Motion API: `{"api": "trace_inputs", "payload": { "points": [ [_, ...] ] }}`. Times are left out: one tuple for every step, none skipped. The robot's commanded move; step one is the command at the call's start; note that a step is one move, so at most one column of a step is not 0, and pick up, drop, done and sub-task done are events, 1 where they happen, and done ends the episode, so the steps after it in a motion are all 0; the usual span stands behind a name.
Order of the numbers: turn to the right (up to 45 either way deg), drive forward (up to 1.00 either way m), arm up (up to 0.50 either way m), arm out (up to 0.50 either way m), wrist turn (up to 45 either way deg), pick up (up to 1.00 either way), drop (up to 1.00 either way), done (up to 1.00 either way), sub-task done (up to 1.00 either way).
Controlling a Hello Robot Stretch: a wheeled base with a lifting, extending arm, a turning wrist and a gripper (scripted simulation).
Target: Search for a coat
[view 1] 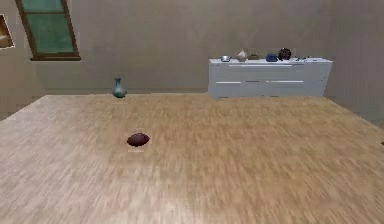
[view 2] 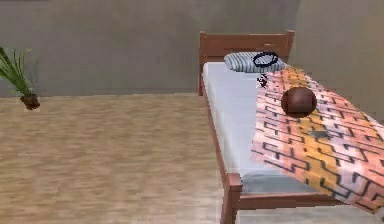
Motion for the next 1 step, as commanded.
{"api": "trace_inputs", "payload": {
  "points": [
    [45.0,0.00,0.00,0.00,0.0,0.00,0.00,0.00,0.00]
  ]
}}
